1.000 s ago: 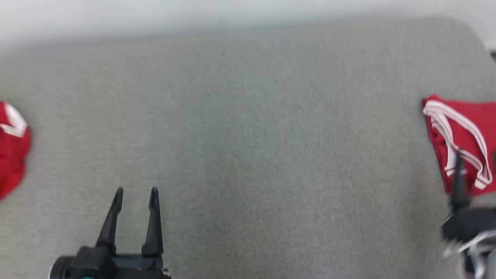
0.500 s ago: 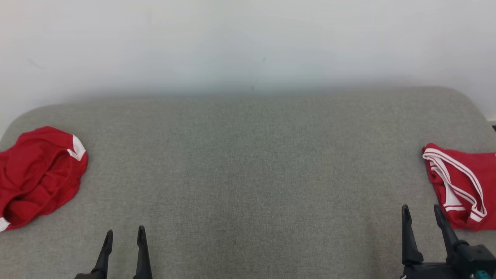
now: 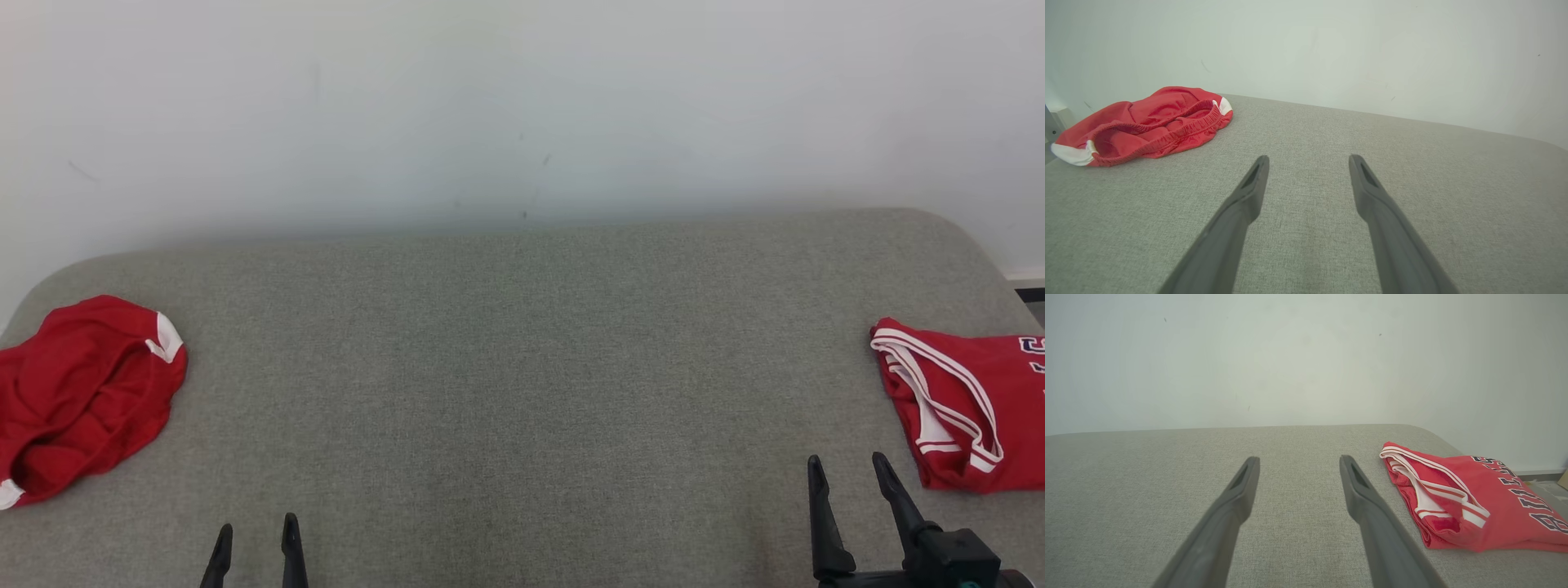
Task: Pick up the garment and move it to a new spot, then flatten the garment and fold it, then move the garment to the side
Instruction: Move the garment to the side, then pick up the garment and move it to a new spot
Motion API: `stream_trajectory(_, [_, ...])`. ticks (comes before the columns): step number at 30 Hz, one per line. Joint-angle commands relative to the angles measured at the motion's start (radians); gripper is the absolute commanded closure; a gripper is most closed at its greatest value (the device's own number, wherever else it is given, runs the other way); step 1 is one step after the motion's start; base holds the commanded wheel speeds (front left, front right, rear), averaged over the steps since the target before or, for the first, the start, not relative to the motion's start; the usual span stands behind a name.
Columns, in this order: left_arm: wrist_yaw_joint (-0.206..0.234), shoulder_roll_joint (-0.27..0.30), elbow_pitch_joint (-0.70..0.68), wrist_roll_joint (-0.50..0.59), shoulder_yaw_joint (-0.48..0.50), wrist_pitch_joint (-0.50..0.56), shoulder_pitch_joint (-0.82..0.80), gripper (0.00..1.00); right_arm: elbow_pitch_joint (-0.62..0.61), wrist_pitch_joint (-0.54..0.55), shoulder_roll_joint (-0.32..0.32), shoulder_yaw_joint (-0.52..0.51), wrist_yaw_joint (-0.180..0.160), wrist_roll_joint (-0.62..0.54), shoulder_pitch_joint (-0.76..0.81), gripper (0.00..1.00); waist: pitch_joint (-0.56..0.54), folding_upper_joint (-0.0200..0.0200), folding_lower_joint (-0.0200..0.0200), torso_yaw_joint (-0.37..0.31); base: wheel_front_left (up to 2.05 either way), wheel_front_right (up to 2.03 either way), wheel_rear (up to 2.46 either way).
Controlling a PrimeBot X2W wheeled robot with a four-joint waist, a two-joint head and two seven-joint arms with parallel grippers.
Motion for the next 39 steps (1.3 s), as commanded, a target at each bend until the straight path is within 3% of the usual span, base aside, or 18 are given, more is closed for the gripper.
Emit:
stream_trajectory(1, [-0.003, -0.001, 0.002, 0.005, 0.002, -0.003, 0.013, 0.0, 0.002, -0.005, 0.006, 0.002, -0.002, -0.005, -0.001, 0.0, -0.001, 0.0001, 0.0001, -0.001, 0.0, 0.0, 0.0])
stream_trajectory(10, [-0.007, -0.001, -0.012, 0.018, -0.008, -0.003, 0.007, 0.0, 0.003, -0.011, 0.01, 0.007, -0.002, -0.001, 0.002, 0.0, -0.005, 0.0001, 0.0001, 0.024, 0.0, 0.0, 0.0])
stream_trajectory(15, [-0.008, -0.001, -0.022, 0.027, -0.01, -0.003, 0.007, 0.0, 0.005, -0.01, 0.012, 0.016, -0.002, 0.011, 0.008, 0.0, -0.004, 0.0001, 0.0001, 0.071, 0.0, 0.0, 0.0])
stream_trajectory(22, [-0.015, -0.001, -0.024, 0.042, -0.008, -0.003, -0.006, 0.0, 0.017, -0.013, 0.014, 0.052, -0.002, 0.022, 0.004, 0.0, 0.003, 0.0001, 0.0001, 0.209, 0.0, 0.0, 0.0])
stream_trajectory(32, [-0.028, -0.001, -0.032, 0.082, 0.031, -0.003, 0.011, 0.0, 0.047, -0.03, 0.015, 0.095, -0.002, 0.06, -0.02, 0.0, 0.015, 0.0001, 0.0001, 0.461, 0.0, 0.0, 0.0])
stream_trajectory(39, [-0.025, -0.001, -0.053, 0.076, 0.068, -0.003, 0.022, 0.0, 0.063, -0.035, 0.016, 0.143, -0.002, 0.058, -0.051, 0.0, 0.031, 0.0001, 0.0001, 0.534, 0.0, 0.0, 0.0])
